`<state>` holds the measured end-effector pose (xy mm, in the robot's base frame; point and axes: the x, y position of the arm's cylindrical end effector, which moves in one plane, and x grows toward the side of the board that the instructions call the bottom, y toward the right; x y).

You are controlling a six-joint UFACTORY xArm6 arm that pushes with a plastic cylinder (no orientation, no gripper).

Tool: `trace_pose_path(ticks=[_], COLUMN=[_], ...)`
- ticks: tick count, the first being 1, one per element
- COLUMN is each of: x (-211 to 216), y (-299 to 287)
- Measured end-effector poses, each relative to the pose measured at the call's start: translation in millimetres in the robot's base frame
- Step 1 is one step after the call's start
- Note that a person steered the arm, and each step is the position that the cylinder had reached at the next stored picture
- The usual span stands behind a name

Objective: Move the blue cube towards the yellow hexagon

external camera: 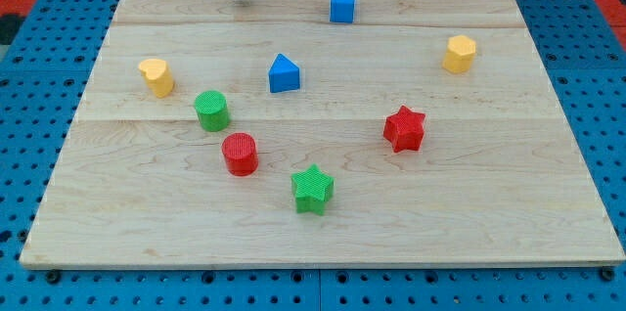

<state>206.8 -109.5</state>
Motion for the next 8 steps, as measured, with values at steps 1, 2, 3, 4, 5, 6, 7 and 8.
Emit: trace_pose_path(ticks=[1, 2, 3, 4, 5, 6, 7, 8], x=[0, 1, 6, 5, 9, 9, 0, 17], y=[1, 0, 32, 36, 36, 66, 99, 159])
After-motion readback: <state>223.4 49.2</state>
